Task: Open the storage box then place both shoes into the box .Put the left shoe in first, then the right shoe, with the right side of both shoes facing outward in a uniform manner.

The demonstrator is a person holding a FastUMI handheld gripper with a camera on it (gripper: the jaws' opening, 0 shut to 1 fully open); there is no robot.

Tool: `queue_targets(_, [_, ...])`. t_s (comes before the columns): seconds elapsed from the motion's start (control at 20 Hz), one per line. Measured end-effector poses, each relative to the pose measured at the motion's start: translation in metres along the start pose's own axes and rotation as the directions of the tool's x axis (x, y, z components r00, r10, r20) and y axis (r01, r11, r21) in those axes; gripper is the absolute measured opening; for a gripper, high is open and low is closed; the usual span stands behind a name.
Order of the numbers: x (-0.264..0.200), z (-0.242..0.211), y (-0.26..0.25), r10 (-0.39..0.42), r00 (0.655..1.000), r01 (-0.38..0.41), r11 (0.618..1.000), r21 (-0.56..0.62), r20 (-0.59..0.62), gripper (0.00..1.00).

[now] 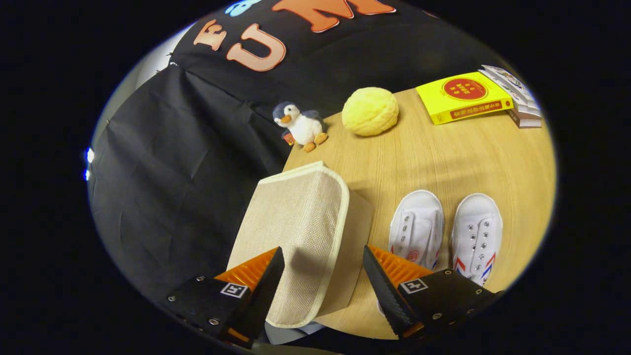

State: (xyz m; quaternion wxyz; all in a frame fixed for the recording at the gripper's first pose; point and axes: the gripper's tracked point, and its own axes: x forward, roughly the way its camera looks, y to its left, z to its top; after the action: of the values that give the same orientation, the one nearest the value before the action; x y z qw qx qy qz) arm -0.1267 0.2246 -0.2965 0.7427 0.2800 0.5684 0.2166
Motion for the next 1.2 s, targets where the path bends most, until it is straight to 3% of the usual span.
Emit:
queue_targets(0.2, [0.020,-0.006,0.014,0.149,0.989,-0.146,0.985,0.093,-0.020,0.96])
queue_targets(0.45, [0.030,-0.011,0.027,0.255,0.965,-0.239,0.952,0.192,-0.065,0.95])
queue_targets(0.6, [0.021,-0.006,0.032,0.274,0.959,-0.252,0.940,0.229,-0.068,0.77])
queue_targets(0.8, [-0.004,0.012,0.052,0.325,0.945,-0.307,0.917,0.255,-0.031,0.63])
queue_targets(1.0, [-0.027,0.036,0.093,0.384,0.923,-0.380,0.903,0.200,0.017,0.42])
queue_targets(1.2, [-0.031,0.051,0.136,0.402,0.915,-0.403,0.907,0.123,0.031,0.25])
